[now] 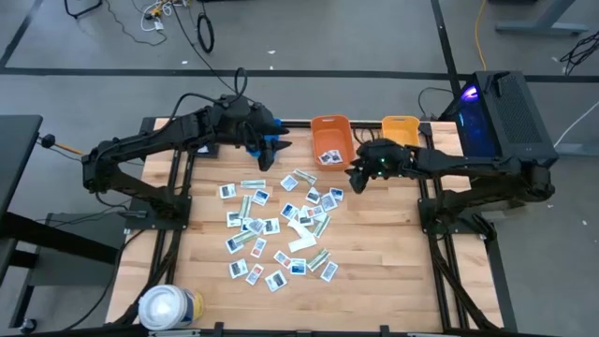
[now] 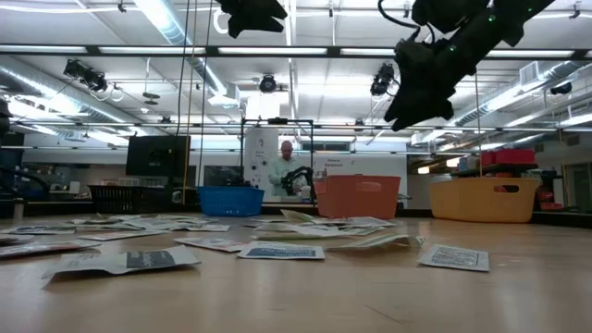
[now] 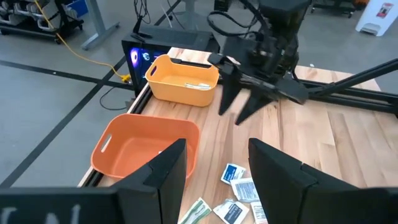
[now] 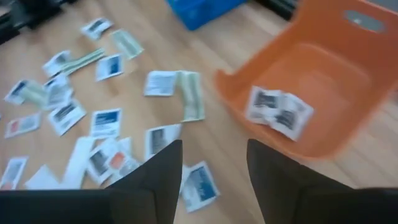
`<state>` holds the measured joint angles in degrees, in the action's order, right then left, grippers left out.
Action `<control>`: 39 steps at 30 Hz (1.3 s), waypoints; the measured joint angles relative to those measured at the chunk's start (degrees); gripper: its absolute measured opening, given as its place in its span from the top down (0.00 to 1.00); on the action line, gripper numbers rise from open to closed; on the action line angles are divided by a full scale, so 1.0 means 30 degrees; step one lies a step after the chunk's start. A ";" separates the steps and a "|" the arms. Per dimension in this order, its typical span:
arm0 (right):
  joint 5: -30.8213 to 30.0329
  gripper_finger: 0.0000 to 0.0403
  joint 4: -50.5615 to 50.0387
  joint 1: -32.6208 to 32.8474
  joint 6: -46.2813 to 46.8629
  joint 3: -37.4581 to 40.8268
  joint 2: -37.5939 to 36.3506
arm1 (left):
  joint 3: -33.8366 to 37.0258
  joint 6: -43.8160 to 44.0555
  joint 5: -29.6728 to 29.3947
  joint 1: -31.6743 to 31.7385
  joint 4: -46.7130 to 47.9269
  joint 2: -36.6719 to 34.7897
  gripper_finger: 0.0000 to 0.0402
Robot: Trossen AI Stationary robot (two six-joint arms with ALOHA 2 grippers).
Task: Pick & Place First Aid Supplies
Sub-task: Put the towelette pack into the orange bin
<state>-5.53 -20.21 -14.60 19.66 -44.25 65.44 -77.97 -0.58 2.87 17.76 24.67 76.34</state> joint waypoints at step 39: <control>0.2313 0.50 0.6146 0.2511 -0.8299 0.0007 0.8565 | 0.0000 0.0488 0.0007 0.0000 0.0109 0.0000 0.56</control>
<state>1.41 -1.77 -7.07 -5.23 -44.23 91.13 -77.97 0.89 2.90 17.76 24.99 76.34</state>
